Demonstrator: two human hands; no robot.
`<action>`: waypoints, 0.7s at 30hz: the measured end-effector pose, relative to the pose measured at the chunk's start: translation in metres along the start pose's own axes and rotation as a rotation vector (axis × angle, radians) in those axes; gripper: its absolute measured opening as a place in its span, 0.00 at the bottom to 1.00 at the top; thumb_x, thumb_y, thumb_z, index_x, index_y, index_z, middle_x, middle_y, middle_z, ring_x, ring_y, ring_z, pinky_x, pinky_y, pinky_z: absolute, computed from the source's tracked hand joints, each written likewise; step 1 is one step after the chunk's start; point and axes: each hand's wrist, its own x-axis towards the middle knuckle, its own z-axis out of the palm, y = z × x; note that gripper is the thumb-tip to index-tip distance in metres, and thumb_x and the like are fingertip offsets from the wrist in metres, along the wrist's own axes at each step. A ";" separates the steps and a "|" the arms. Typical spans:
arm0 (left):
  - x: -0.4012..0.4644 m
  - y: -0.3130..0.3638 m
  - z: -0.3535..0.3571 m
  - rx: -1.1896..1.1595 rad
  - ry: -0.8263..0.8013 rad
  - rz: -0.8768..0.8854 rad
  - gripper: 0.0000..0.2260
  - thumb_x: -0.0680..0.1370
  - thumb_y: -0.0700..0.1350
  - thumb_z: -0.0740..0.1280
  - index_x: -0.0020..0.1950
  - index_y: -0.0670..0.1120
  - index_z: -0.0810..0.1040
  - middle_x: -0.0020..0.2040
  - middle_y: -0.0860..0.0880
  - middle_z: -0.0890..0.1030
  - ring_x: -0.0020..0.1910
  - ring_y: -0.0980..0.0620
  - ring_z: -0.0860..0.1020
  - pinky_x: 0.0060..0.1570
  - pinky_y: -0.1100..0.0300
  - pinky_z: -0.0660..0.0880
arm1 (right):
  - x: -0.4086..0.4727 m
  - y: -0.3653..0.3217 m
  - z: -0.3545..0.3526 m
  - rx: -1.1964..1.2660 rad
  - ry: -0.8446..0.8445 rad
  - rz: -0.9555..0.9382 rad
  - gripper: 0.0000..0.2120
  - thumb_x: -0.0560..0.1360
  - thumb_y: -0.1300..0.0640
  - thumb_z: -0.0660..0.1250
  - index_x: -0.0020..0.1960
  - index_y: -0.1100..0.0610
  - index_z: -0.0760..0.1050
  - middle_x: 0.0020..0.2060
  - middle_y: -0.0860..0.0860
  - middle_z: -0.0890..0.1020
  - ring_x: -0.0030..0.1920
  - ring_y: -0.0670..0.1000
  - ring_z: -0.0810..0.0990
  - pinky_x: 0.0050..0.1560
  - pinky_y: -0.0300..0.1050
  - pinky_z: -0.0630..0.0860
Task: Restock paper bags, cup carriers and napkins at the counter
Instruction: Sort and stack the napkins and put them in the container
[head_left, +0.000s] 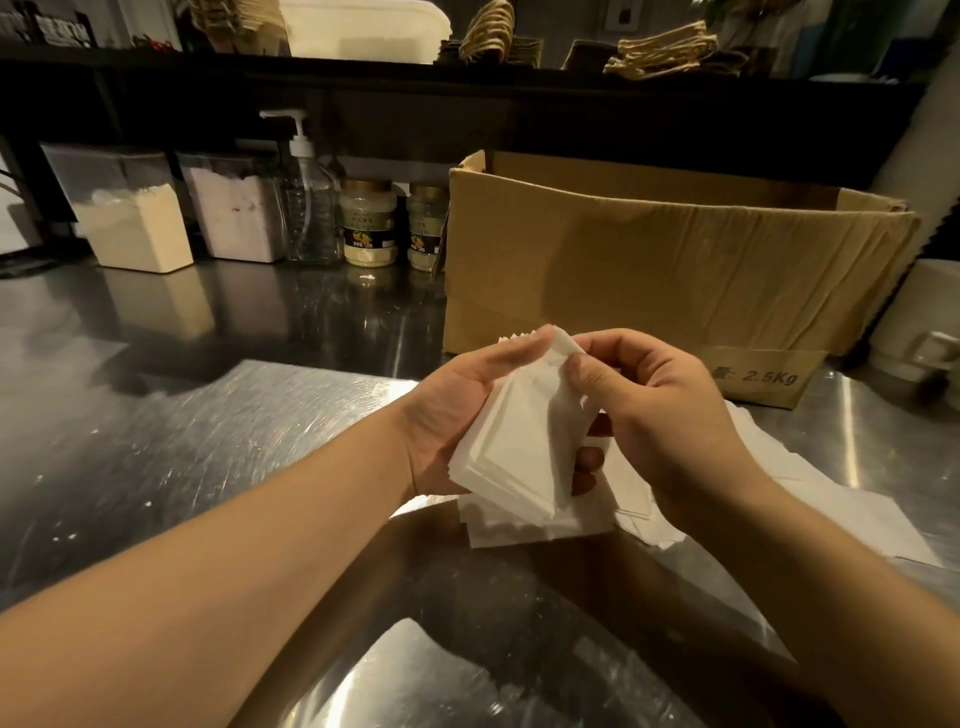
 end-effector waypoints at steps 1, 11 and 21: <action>0.000 0.000 0.000 -0.002 0.019 -0.002 0.22 0.70 0.58 0.68 0.61 0.51 0.77 0.45 0.45 0.86 0.45 0.45 0.85 0.52 0.46 0.81 | 0.000 0.001 0.001 -0.030 0.008 -0.014 0.04 0.79 0.54 0.69 0.51 0.47 0.81 0.45 0.42 0.85 0.48 0.47 0.84 0.41 0.40 0.83; 0.002 -0.003 -0.003 -0.161 -0.014 0.034 0.24 0.70 0.50 0.73 0.64 0.48 0.76 0.46 0.44 0.83 0.47 0.44 0.82 0.49 0.48 0.80 | -0.003 0.005 -0.006 -0.525 -0.430 -0.318 0.56 0.62 0.35 0.79 0.78 0.30 0.45 0.74 0.30 0.56 0.74 0.40 0.61 0.68 0.52 0.75; 0.003 0.005 -0.012 -0.325 0.035 0.046 0.25 0.73 0.50 0.68 0.68 0.41 0.75 0.53 0.41 0.79 0.49 0.44 0.79 0.58 0.46 0.76 | 0.004 -0.001 -0.009 -0.361 -0.074 -0.228 0.17 0.78 0.45 0.67 0.64 0.42 0.68 0.58 0.39 0.76 0.57 0.38 0.75 0.55 0.36 0.75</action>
